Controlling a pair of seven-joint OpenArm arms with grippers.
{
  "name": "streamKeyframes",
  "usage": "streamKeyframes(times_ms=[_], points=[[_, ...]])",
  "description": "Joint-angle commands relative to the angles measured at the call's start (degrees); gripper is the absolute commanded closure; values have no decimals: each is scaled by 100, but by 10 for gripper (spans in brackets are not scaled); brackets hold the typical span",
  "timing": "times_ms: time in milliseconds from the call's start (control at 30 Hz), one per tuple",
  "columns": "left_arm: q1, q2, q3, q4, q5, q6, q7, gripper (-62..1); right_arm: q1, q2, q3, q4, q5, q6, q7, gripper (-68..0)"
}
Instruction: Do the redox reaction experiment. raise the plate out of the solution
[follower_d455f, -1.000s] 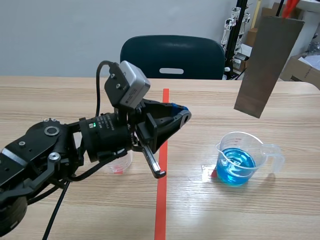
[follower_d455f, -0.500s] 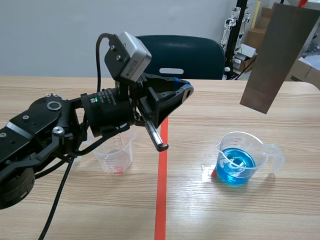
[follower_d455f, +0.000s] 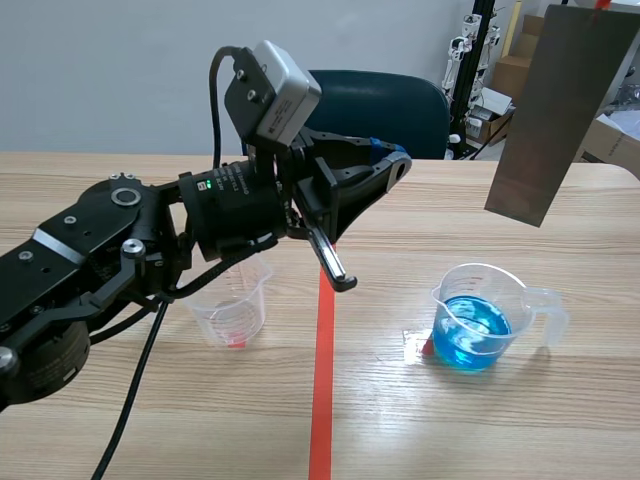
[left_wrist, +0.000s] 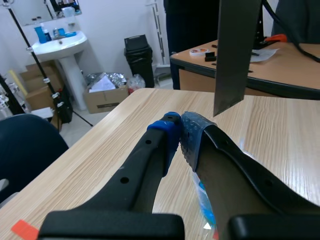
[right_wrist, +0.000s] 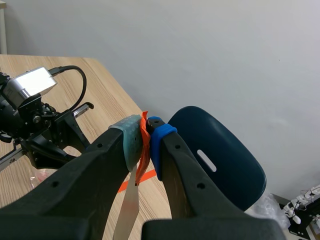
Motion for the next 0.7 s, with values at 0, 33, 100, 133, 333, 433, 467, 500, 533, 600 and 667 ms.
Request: streamKeyframes(times_ms=[0,33,100,133,333,433,467,500,533,600,667], points=[[-35,31,2,76,-61,-17,-76,-41,66,61,63,59,87,33,50,-4],[-33,31,9,76,-61,-79,-70,-41,66,61,63,59,87,33,33,-4],[-17,31,46,76,-61,-254,-7,-41,66,61,66,59,87,33,-7,-4],[-13,31,76,76,-61,-254,31,-40,66,61,66,59,87,33,-24,-4],[2,31,177,74,-70,-254,295,-40,66,61,66,59,87,33,-118,-4],[-2,28,177,74,-105,-254,293,-40,66,63,66,59,87,33,-192,-4],[-2,28,177,74,-105,-254,293,-40,66,63,68,59,87,33,-195,-4],[0,28,177,74,-105,-254,293,-40,66,63,70,59,87,33,-201,-4],[0,28,177,74,-105,-254,293,-40,66,68,70,59,87,33,-205,-4],[0,28,177,74,-107,-254,291,-40,66,101,70,59,87,33,-214,-4],[0,28,177,74,-107,-254,291,-40,66,122,70,59,92,33,-212,-4]])
